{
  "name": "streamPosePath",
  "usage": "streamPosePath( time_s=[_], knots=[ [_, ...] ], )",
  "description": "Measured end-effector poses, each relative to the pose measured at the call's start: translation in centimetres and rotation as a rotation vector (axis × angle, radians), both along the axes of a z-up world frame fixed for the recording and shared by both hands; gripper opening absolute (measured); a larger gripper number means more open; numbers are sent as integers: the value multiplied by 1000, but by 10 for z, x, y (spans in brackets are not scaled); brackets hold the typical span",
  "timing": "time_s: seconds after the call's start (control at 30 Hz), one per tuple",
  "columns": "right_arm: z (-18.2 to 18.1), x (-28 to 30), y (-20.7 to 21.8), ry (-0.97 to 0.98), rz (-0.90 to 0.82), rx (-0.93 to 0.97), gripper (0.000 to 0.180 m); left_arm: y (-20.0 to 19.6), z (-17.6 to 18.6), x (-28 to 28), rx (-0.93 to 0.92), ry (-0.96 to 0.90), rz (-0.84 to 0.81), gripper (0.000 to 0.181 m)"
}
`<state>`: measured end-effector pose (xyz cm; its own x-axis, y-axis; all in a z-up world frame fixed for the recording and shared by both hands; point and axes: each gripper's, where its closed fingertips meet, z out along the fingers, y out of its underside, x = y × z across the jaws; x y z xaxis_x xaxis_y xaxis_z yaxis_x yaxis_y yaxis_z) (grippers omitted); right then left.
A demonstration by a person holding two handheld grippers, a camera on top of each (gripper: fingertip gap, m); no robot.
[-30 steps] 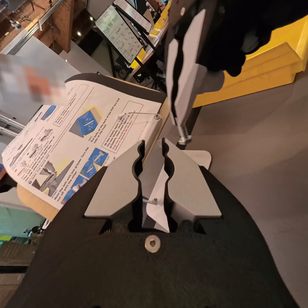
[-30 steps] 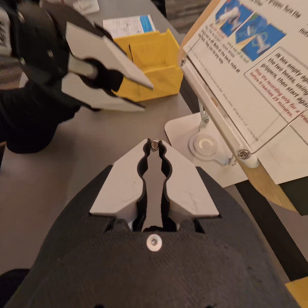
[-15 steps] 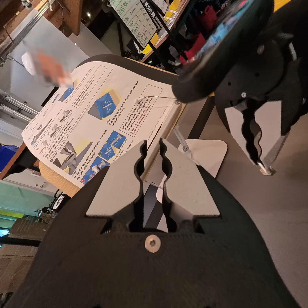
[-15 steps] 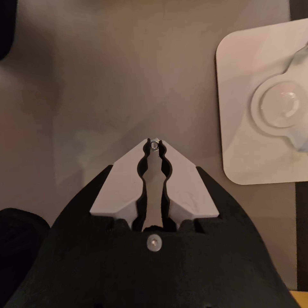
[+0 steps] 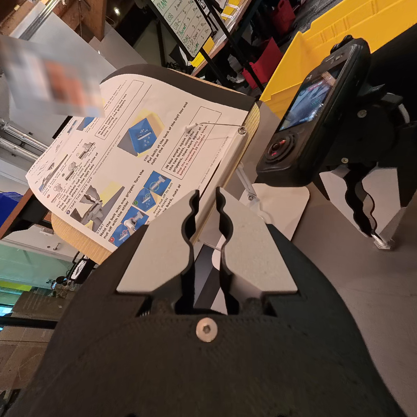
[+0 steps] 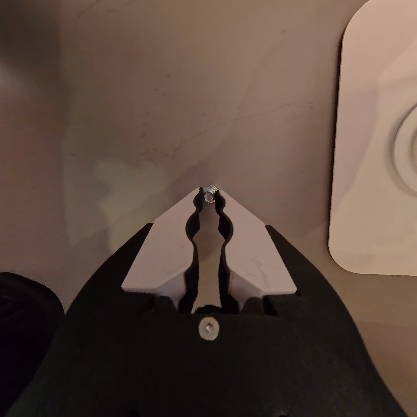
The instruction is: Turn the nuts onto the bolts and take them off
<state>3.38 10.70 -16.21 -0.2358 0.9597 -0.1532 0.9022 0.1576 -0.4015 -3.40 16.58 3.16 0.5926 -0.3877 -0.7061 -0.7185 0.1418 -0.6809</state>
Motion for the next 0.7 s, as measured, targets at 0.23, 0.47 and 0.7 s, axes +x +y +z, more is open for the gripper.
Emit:
streamPosePath(
  time_s=[0.23,0.47,0.7],
  knots=[
    [1,-3,-1,14,0,-10,14,0,-2,1,-6,4,-1,13],
    [20,-3,4,73,-23,11,23,-1,0,2,0,6,-2,13],
    [50,0,12,148,-55,65,21,-15,32,3,58,-7,-10,13]
  ],
)
